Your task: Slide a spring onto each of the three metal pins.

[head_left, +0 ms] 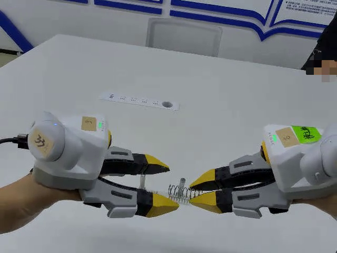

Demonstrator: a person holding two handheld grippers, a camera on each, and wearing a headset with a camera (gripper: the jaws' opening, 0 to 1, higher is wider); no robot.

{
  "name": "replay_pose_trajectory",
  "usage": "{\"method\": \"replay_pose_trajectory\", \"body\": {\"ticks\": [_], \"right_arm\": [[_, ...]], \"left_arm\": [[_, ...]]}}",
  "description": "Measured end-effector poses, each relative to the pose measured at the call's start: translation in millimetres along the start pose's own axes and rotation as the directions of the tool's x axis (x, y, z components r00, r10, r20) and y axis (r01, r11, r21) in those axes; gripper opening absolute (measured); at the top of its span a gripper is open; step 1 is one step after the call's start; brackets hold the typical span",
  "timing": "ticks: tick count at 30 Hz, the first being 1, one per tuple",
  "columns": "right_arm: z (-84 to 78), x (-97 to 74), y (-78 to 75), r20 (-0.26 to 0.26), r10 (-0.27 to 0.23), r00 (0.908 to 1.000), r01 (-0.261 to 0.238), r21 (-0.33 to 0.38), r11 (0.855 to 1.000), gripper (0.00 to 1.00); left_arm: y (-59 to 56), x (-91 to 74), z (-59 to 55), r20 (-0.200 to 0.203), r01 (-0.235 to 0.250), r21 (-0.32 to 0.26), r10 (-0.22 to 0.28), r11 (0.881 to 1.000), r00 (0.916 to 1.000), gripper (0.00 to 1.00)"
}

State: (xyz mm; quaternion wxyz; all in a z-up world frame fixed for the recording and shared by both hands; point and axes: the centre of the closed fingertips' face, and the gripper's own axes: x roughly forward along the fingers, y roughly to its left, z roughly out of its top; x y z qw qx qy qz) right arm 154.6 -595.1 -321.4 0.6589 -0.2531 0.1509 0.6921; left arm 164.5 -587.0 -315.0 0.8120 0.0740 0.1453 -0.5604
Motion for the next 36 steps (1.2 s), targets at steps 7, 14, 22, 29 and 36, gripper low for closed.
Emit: {"method": "replay_pose_trajectory", "body": {"ticks": [7,14,22,29,36], "right_arm": [[0.8,2.9,2.2,-0.008,0.015,0.9999,-0.015,-0.002,1.0,0.11],[1.9,3.4,1.1,-0.006,0.016,0.9998,-0.016,0.001,1.0,0.11],[-0.7,2.7,4.9,-0.016,0.028,0.9995,-0.027,0.003,1.0,0.11],[-1.1,1.5,3.8,-0.016,0.036,0.9992,-0.035,0.012,0.999,0.11],[-2.0,5.1,4.9,-0.012,0.053,0.9985,-0.053,0.051,0.997,0.15]], "left_arm": [[-5.3,1.9,-1.1,0.005,0.022,-0.005,-0.022,1.0,0.9997,0.29],[-9.2,3.4,0.2,0.013,0.049,-0.006,-0.049,0.999,0.9987,0.17],[-14.9,6.1,-1.3,-0.006,0.09,0.009,-0.089,0.996,0.996,0.12],[-16.3,6.3,0.0,-0.003,0.086,0.051,-0.086,0.995,0.9963,0.1],[-21.1,6.0,-1.2,-0.021,0.107,0.081,-0.105,0.991,0.9942,0.1]]}}
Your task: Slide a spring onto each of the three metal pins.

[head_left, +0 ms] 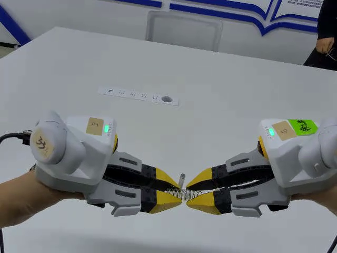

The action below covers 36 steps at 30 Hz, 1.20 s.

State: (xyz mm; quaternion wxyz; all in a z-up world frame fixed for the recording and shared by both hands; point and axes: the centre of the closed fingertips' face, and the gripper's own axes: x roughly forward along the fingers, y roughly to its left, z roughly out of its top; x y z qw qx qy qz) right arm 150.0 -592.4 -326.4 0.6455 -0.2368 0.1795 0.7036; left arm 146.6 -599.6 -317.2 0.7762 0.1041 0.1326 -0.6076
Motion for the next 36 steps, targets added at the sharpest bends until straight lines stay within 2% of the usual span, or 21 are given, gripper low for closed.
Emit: {"method": "replay_pose_trajectory", "body": {"ticks": [3,8,11,13,16,20,25,27,36], "right_arm": [[-1.0,0.8,1.0,0.005,0.009,0.9999,-0.009,0.008,1.0,0.15],[-4.2,0.0,-2.9,0.006,-0.004,1.0,0.004,0.03,1.0,0.15],[-0.3,-1.5,-2.7,0.034,0.002,0.9994,-0.003,0.054,0.999,0.12],[-0.2,-1.0,-2.7,0.035,0.005,0.9994,-0.007,0.062,0.998,0.12],[2.1,-0.4,-3.6,0.043,0.003,0.9991,-0.005,0.055,0.998,0.11],[12.0,-5.0,-3.4,0.092,0.012,0.9957,-0.019,0.071,0.997,0.11],[21.7,-8.4,-3.6,0.12,0.016,0.9926,-0.024,0.066,0.997,0.11],[30.1,-9.5,-2.6,0.152,0.02,0.9881,-0.031,0.069,0.997,0.11],[45.6,-6.6,-3.6,0.203,0.006,0.9792,-0.023,0.079,0.997,0.11]], "left_arm": [[-0.8,-0.9,-0.2,-0.003,0.003,0.001,-0.003,1.0,1.0,0.1],[3.0,-4.6,-0.1,0.002,-0.01,-0.015,0.01,1.0,0.9999,0.1],[5.3,-7.1,2.3,0.013,-0.018,-0.021,0.018,1.0,0.9998,0.1],[5.4,-8.0,4.8,0.023,-0.017,-0.017,0.018,1.0,0.9996,0.1],[6.4,-8.3,3.5,0.012,-0.023,-0.005,0.023,1.0,0.9997,0.1],[5.5,-10.1,2.5,0.004,-0.024,-0.001,0.024,1.0,0.9997,0.1],[6.7,-8.8,1.6,-0.007,-0.031,0.01,0.031,0.999,0.9995,0.1],[7.0,-7.5,0.5,-0.013,-0.032,0.01,0.032,0.999,0.9994,0.1],[10.1,-6.9,0.4,-0.011,-0.044,0.009,0.044,0.999,0.999,0.1]]}}
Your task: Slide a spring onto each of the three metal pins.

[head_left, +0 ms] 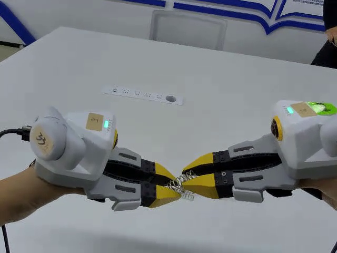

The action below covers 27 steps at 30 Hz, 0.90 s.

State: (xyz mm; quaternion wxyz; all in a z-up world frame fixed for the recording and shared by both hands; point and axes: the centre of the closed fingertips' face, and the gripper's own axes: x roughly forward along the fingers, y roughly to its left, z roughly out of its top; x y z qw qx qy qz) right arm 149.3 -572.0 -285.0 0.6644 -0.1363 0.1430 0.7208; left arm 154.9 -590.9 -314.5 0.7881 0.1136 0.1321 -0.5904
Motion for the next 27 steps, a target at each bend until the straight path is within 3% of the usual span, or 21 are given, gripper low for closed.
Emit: {"method": "replay_pose_trajectory", "body": {"ticks": [18,24,27], "right_arm": [[9.7,12.3,-2.0,0.021,-0.008,0.9997,0.007,0.026,1.0,0.11],[14.4,8.3,-10.6,0.034,-0.038,0.9987,0.037,0.03,0.999,0.11],[18.1,3.7,-15.6,0.047,-0.051,0.9976,0.05,0.039,0.998,0.11]], "left_arm": [[1.8,2.7,-3.9,0.0,0.002,0.002,-0.002,1.0,1.0,0.11],[10.7,-1.4,1.0,0.038,-0.034,-0.006,0.034,0.999,0.9987,0.11],[16.7,-2.5,-6.2,0.006,-0.065,-0.019,0.065,0.998,0.9979,0.15]]}}
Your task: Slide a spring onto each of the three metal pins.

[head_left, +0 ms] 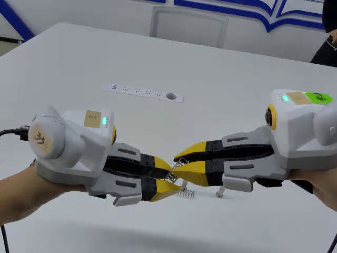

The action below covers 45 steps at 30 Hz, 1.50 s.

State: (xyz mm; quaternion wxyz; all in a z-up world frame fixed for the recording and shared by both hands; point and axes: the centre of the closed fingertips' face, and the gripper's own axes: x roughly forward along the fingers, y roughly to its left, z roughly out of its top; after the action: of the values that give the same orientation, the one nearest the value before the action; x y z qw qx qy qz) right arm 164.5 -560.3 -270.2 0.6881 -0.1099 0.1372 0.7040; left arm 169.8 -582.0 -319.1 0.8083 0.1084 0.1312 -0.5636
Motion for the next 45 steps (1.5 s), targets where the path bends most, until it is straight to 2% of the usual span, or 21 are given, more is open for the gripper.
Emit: {"method": "replay_pose_trajectory", "body": {"ticks": [1,3,8,11,13,17,19,22,25,28,29,31,36,38,41,44,45], "right_arm": [[1.4,-2.3,-2.8,0.002,-0.007,1.0,0.007,-0.003,1.0,0.11],[2.5,-5.5,-6.3,-0.002,-0.018,0.9998,0.018,-0.008,1.0,0.11],[1.9,-18.5,-21.2,-0.01,-0.059,0.9982,0.059,-0.015,0.998,0.11],[-2.3,-27.3,-31.9,-0.018,-0.09,0.9958,0.09,-0.008,0.996,0.11],[-7.1,-33.5,-40.3,-0.031,-0.119,0.9924,0.119,-0.004,0.993,0.11],[-19.9,-45.7,-56.4,-0.07,-0.172,0.9826,0.172,0.0,0.985,0.11],[-25.7,-50.5,-63.8,-0.089,-0.199,0.976,0.2,0.009,0.98,0.11],[-38.3,-57.7,-75.3,-0.118,-0.234,0.965,0.238,0.014,0.971,0.11],[-50.9,-63.6,-86.1,-0.152,-0.274,0.9497,0.28,0.02,0.96,0.11],[-61.0,-68.3,-95.7,-0.16,-0.3,0.9402,0.312,0.054,0.948,0.11],[-66.2,-71.0,-100.8,-0.17,-0.321,0.9317,0.336,0.07,0.939,0.11],[-73.6,-73.6,-105.6,-0.18,-0.332,0.9259,0.349,0.075,0.934,0.11],[-92.2,-77.7,-112.7,-0.215,-0.356,0.9096,0.382,0.093,0.92,0.11],[-96.4,-79.1,-114.8,-0.214,-0.364,0.9063,0.395,0.122,0.911,0.11],[-104.3,-81.9,-119.3,-0.221,-0.375,0.9004,0.409,0.135,0.903,0.11],[-115.3,-81.8,-120.2,-0.251,-0.382,0.8892,0.421,0.123,0.899,0.11],[-117.9,-81.0,-119.9,-0.257,-0.381,0.8883,0.421,0.123,0.899,0.11]], "left_arm": [[2.3,-0.4,-3.4,-0.011,-0.011,-0.001,0.011,1.0,0.9999,0.18],[4.7,-1.7,-4.5,-0.006,-0.025,-0.006,0.025,1.0,0.9997,0.26],[13.2,-9.4,-5.4,0.002,-0.066,-0.03,0.066,0.997,0.9978,0.35],[18.2,-15.3,-1.8,0.037,-0.087,-0.028,0.088,0.996,0.9955,0.38],[20.7,-20.0,-0.8,0.051,-0.091,-0.046,0.094,0.995,0.9943,0.4],[30.9,-28.7,-1.7,0.055,-0.128,-0.062,0.131,0.99,0.9898,0.49],[35.7,-32.7,-1.5,0.06,-0.145,-0.068,0.149,0.987,0.987,0.55],[47.4,-41.7,0.0,0.073,-0.194,-0.068,0.199,0.979,0.9773,0.58],[55.5,-49.0,0.7,0.079,-0.222,-0.086,0.228,0.971,0.9703,0.61],[62.9,-55.3,-2.2,0.072,-0.249,-0.098,0.256,0.964,0.9638,0.69],[67.4,-58.5,-5.3,0.058,-0.275,-0.093,0.281,0.957,0.9579,0.7],[71.9,-62.5,-7.9,0.055,-0.296,-0.097,0.302,0.95,0.9518,0.72],[76.3,-68.6,-12.4,0.04,-0.32,-0.108,0.325,0.941,0.9448,0.8],[77.5,-70.1,-14.2,0.037,-0.324,-0.113,0.329,0.939,0.9434,0.83],[81.0,-72.8,-22.3,0.0,-0.346,-0.093,0.348,0.934,0.9376,0.86],[81.4,-74.0,-27.1,-0.014,-0.352,-0.1,0.353,0.931,0.9356,0.89],[81.6,-74.4,-27.7,-0.015,-0.355,-0.105,0.355,0.929,0.9347,0.9]]}}
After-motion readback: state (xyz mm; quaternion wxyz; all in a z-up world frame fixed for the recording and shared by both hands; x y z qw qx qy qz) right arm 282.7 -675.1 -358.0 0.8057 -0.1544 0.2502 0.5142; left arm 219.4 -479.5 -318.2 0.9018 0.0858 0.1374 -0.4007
